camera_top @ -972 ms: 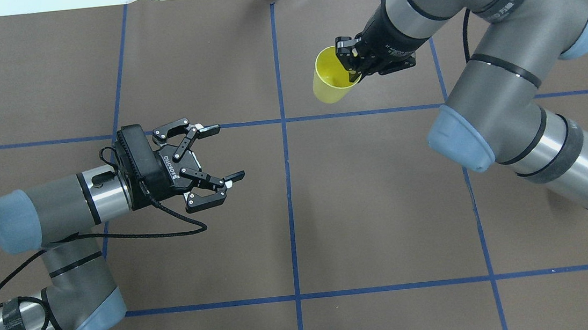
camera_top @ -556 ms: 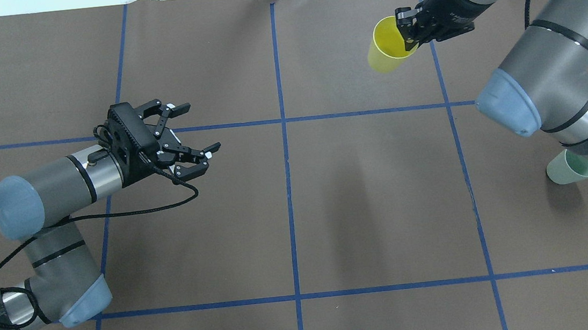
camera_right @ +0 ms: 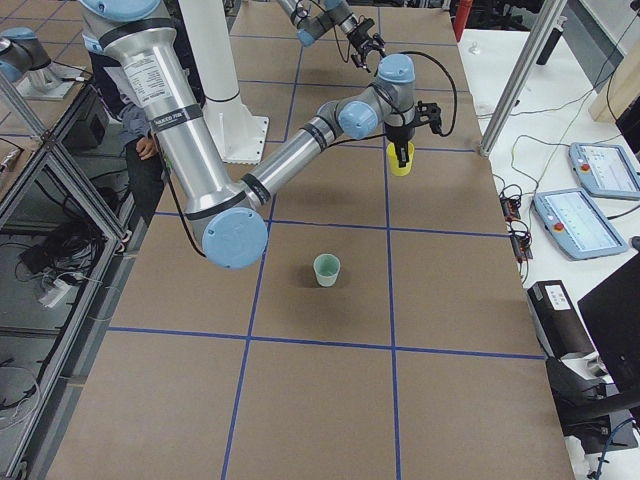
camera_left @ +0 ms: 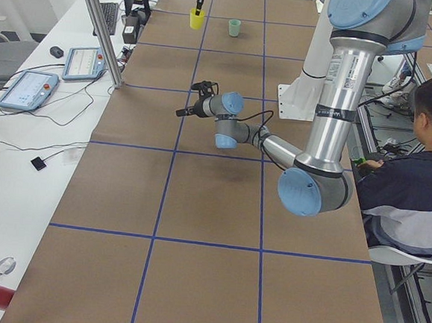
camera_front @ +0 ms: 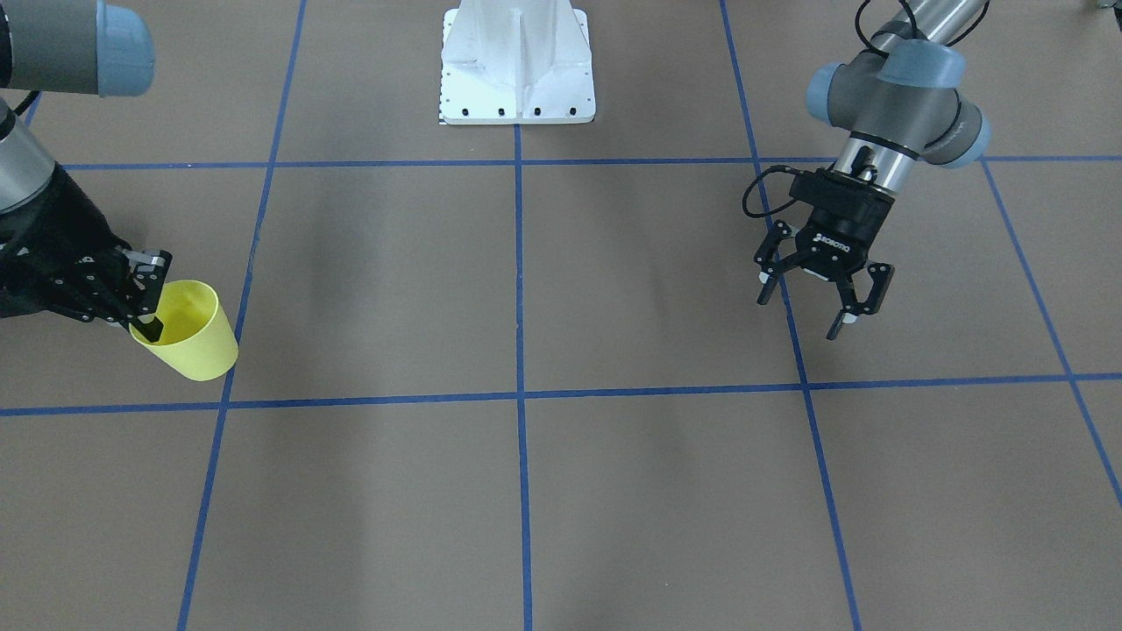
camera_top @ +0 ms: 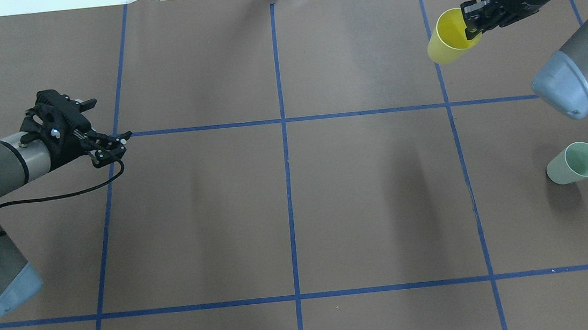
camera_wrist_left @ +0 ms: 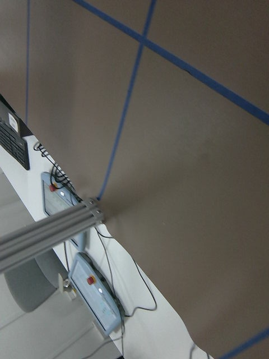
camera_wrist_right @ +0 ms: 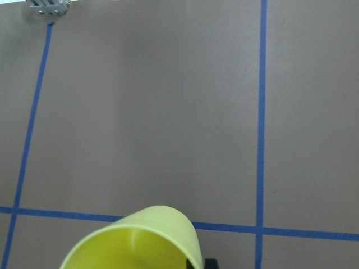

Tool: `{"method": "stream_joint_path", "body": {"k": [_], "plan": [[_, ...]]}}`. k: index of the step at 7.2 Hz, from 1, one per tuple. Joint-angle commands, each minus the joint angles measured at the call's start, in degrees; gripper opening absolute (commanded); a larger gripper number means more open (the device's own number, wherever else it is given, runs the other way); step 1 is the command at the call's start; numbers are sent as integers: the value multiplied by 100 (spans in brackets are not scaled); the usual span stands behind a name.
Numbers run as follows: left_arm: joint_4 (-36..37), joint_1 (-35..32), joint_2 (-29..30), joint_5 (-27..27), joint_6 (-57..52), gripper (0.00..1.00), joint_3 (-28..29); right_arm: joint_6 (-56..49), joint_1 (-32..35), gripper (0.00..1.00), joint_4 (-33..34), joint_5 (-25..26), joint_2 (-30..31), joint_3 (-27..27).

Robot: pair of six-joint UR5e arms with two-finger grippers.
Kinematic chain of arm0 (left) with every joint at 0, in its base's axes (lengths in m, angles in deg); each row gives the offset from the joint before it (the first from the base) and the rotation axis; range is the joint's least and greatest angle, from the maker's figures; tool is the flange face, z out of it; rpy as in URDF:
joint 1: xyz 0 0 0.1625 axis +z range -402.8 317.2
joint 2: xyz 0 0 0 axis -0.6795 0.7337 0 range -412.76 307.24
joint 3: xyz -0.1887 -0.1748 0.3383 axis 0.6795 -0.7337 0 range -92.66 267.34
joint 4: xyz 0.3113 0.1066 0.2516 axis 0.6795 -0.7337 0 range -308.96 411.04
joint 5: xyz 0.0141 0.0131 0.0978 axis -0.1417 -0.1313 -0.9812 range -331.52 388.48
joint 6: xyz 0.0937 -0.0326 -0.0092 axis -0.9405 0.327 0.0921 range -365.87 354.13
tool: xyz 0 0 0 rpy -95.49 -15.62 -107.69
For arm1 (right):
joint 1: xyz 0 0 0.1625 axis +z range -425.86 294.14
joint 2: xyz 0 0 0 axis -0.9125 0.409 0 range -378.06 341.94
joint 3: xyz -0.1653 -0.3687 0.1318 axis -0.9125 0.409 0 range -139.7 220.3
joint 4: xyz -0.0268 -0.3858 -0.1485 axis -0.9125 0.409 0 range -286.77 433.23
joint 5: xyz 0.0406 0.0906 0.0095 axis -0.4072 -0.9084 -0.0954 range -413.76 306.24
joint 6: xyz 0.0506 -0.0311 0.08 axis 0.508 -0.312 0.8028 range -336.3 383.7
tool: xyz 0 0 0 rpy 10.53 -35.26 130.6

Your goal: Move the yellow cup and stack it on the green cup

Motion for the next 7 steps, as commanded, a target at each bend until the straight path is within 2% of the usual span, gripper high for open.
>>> {"method": "stream_joint_path", "body": {"k": [1,2,3,4,5,6,7], "plan": [[1309,-755,-565,828,-46,99,-361,-874,364,0,0,-228,377,-9],[2196,-1369,-583,1643,-82,99,-537,-1060,444,0,0,-299,448,-9],[2605,-1801,-688,2069,-82,100,-547,-1375,592,0,0,-421,606,-9],[2670,-2145,-889,2343,-247,100,-478,-1909,872,0,0,-692,868,-9],[3062,-2548,-1022,2598,-1163,100,-468,-2315,1119,0,-9,-843,1149,-9],[3945,-3423,-971,3332,-2164,100,-477,-2745,1313,0,-9,-905,1431,-9],[4876,-4127,-909,4087,-2600,100,-512,-2862,1419,0,-9,-1097,1625,-27]]}}
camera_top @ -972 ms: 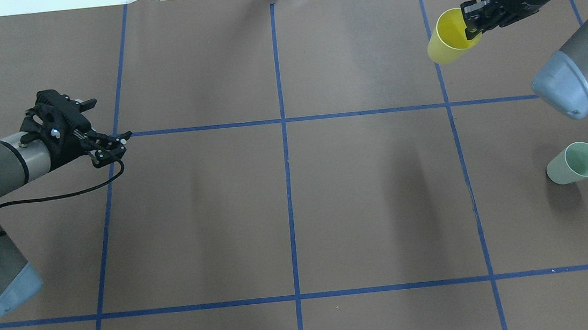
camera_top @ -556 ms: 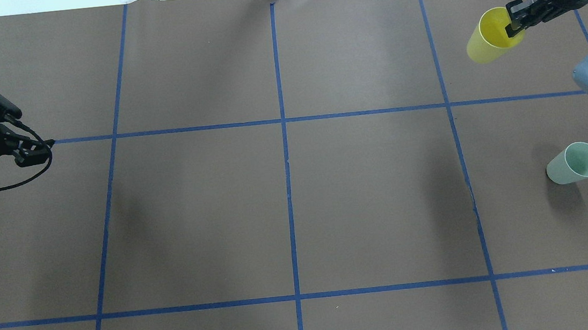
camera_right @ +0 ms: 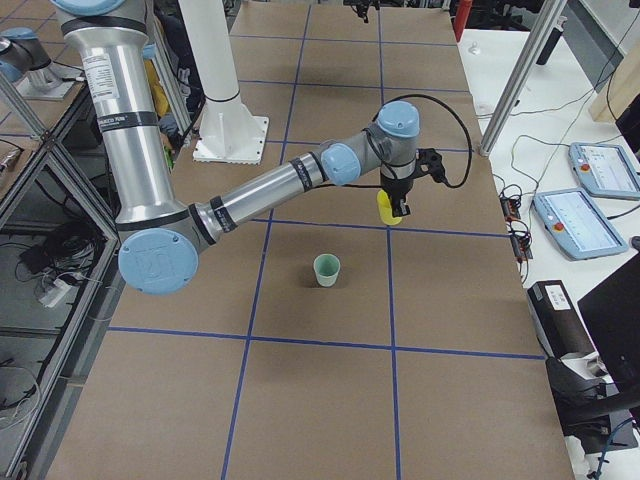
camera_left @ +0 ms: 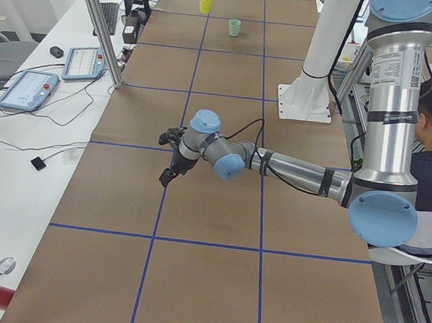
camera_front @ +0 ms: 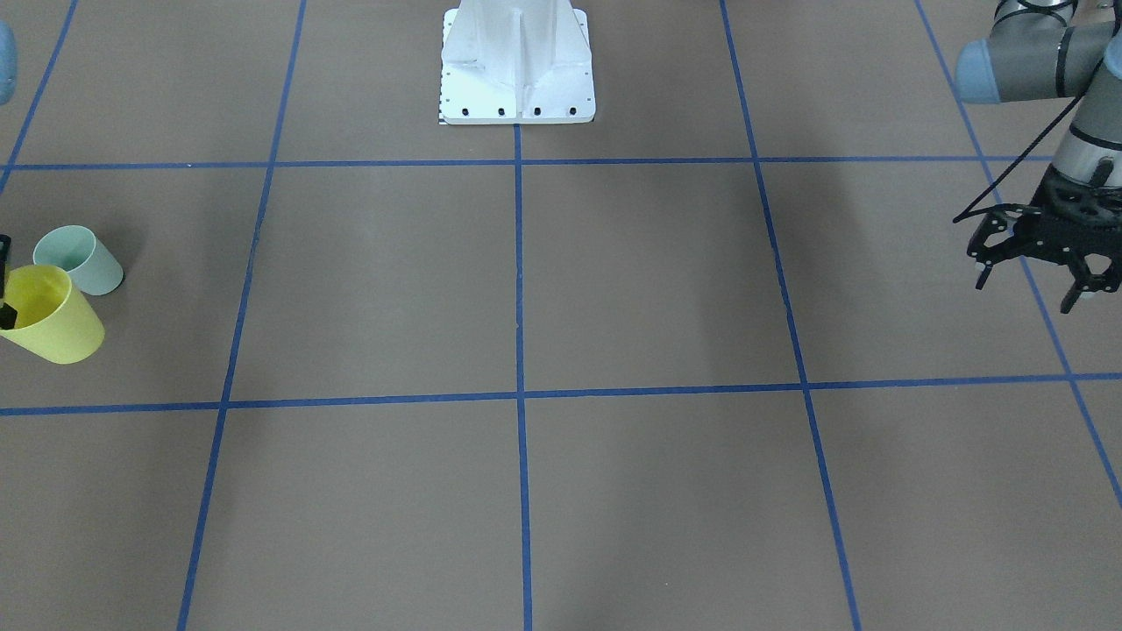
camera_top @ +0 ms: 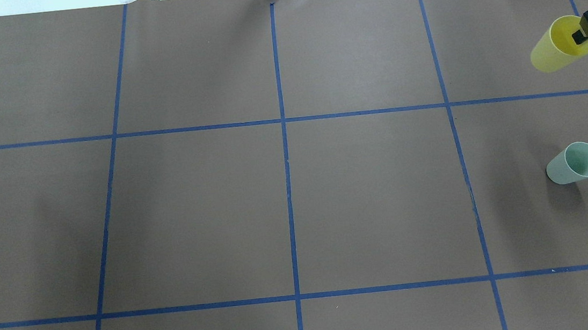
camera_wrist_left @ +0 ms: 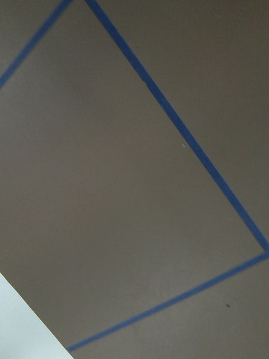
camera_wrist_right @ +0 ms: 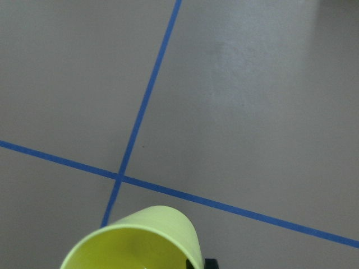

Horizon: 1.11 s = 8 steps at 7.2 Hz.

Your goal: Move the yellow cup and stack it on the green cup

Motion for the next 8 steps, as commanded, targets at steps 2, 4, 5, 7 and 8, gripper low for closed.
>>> {"method": "stream_joint_path", "body": {"k": [2,4,5,7,8], "plan": [[1525,-1207,-232,978,-916,100,69,-327,211,0,-1,-421,488,-21],[2204,-1348,-241,979,-916,100,69,-631,97,0,-1,-430,838,-47],[2213,-1348,-260,987,-925,100,261,-791,88,0,-10,-430,1180,-196],[2214,-1348,-364,1005,-933,100,185,-784,-78,0,-228,-500,1761,-504],[2214,-1357,-374,1031,-933,100,167,-714,-262,0,-691,-501,1998,-487]]}}
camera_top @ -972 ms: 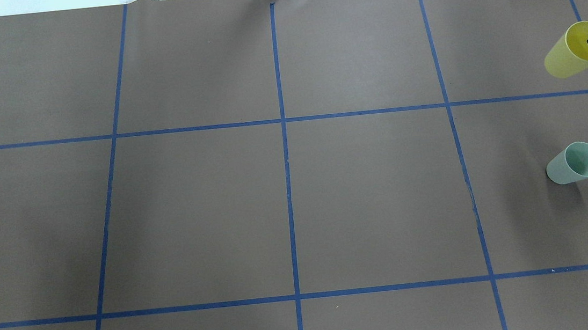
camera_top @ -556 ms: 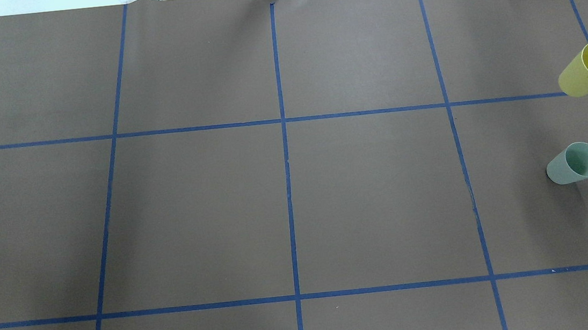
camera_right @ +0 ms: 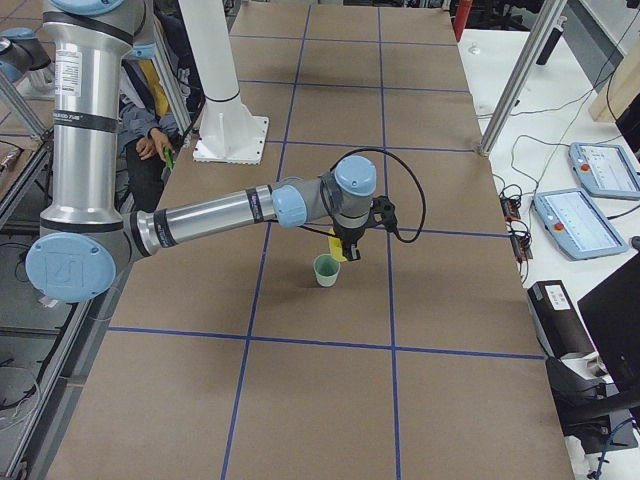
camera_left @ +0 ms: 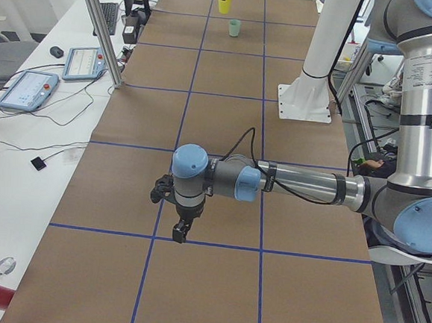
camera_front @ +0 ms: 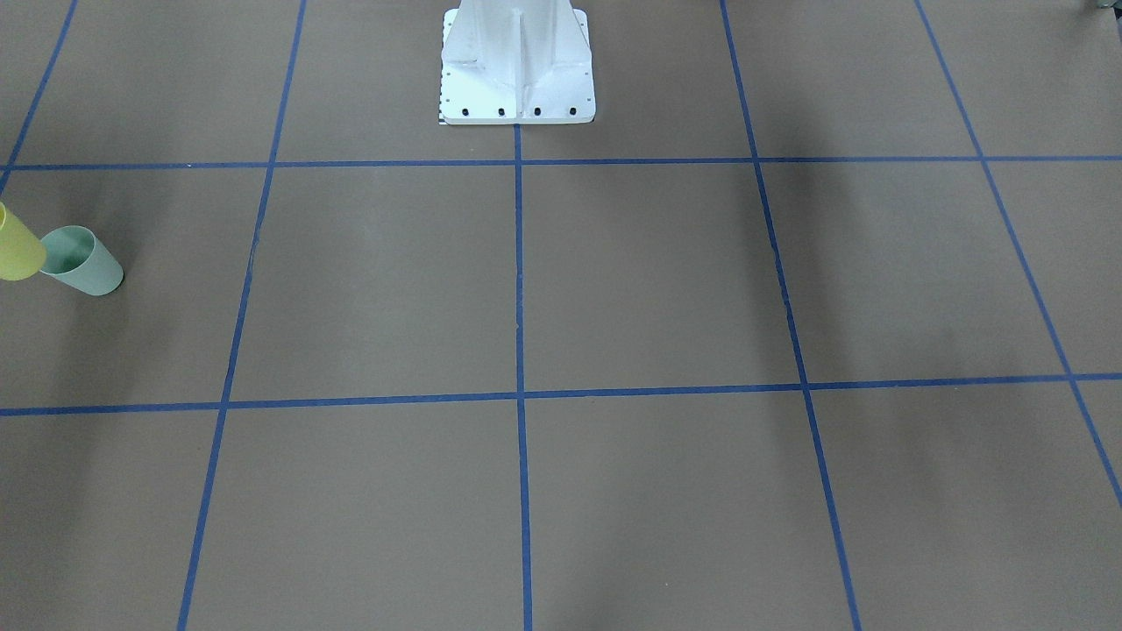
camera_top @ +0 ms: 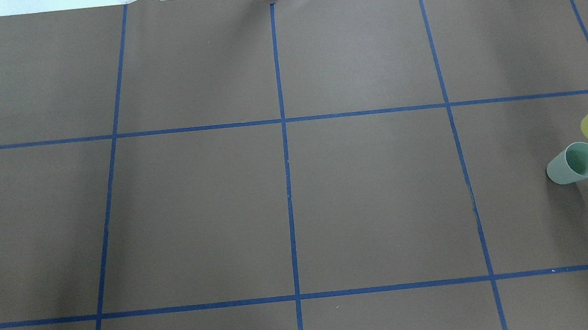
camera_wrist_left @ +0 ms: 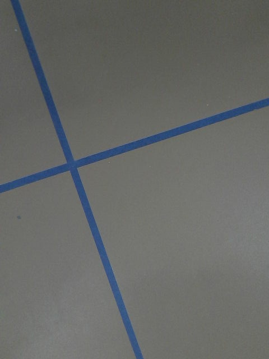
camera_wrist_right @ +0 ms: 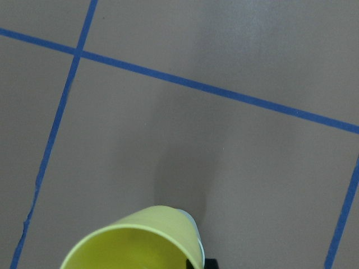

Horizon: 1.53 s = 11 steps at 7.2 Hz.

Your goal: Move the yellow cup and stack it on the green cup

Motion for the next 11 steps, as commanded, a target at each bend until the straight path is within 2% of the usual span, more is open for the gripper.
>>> {"method": "stream_joint_path", "body": {"k": [1,11], "plan": [[-4,-8,-38,128,-3,100,-20,55,-203,0,-505,-14,392,-20],[-13,1,-38,138,-3,100,-20,81,-493,0,-603,56,331,261]]}}
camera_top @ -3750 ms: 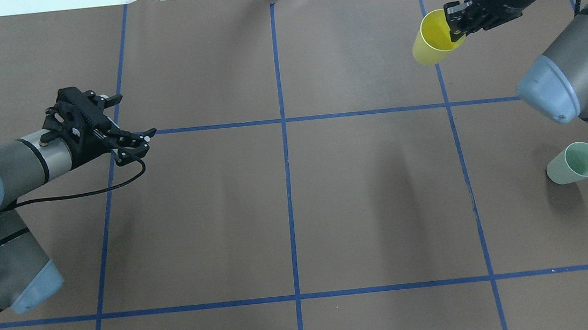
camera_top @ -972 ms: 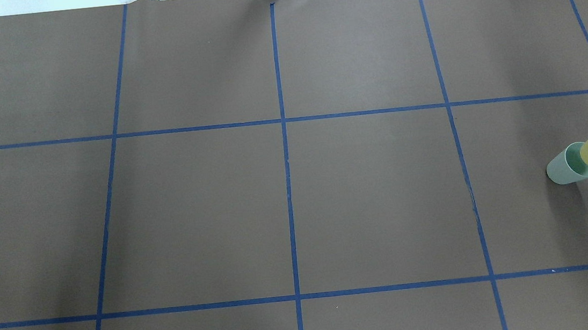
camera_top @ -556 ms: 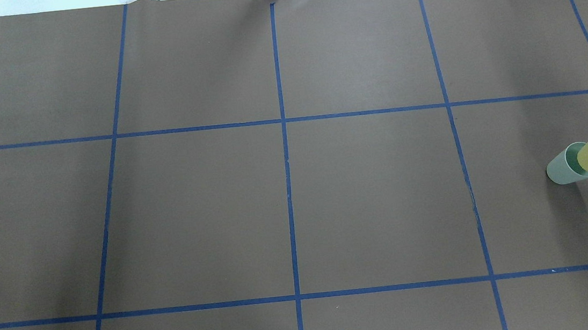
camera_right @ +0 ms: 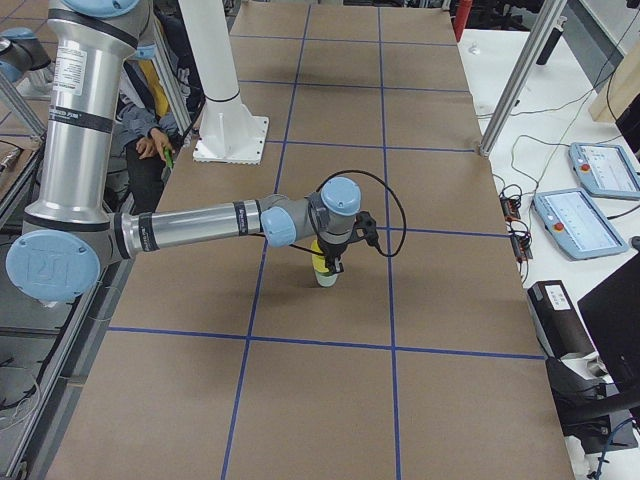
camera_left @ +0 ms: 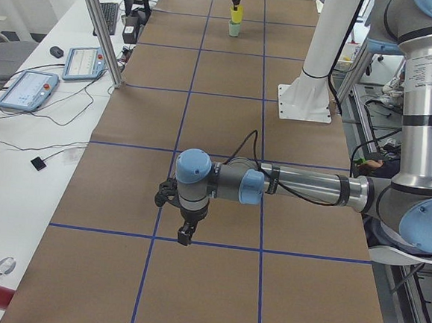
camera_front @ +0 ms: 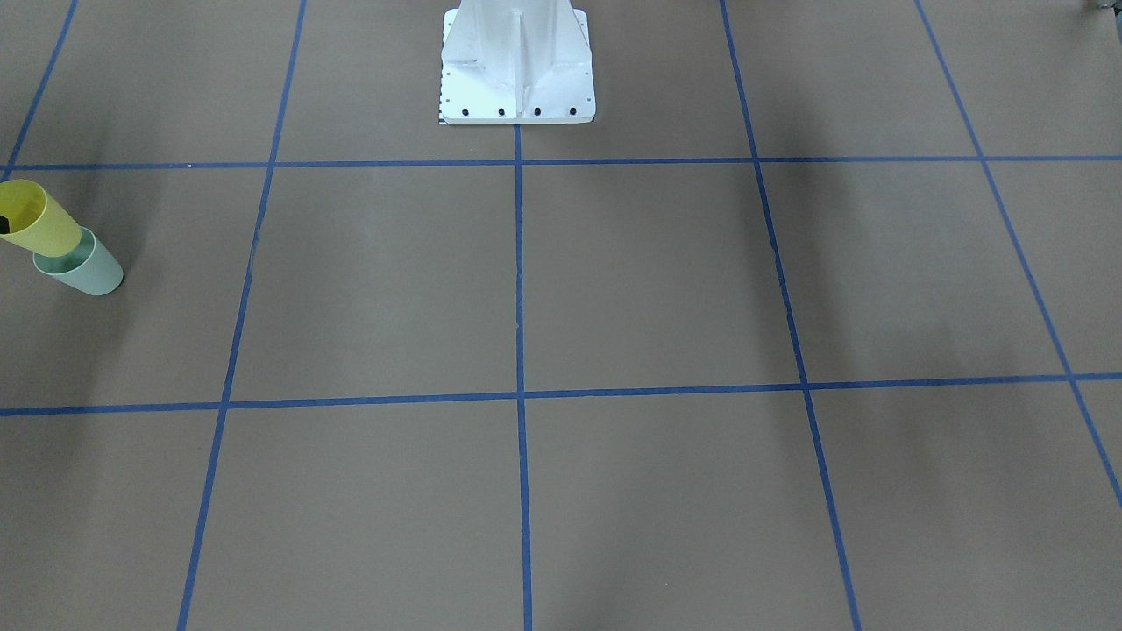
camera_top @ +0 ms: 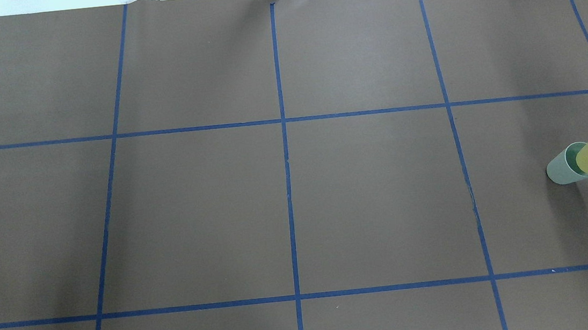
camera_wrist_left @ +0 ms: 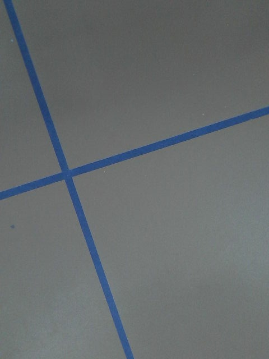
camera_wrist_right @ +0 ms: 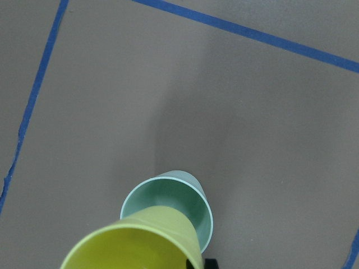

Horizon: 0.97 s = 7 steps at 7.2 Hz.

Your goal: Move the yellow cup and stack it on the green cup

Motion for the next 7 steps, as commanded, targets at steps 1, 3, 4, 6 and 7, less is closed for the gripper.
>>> {"method": "stream_joint_path", "body": {"k": [1,3,4,6,7], "plan": [[0,0,0,-9,0,100,10,7,-35,0,5,14,-10,6],[9,0,0,0,0,100,10,7,-35,0,5,23,-88,58],[0,0,0,-9,0,100,10,7,-35,0,-4,32,-141,128],[0,0,-26,0,0,100,1,7,-44,0,-4,23,-177,155],[-9,0,-35,0,0,100,1,7,-44,0,-4,23,-177,164]]}}
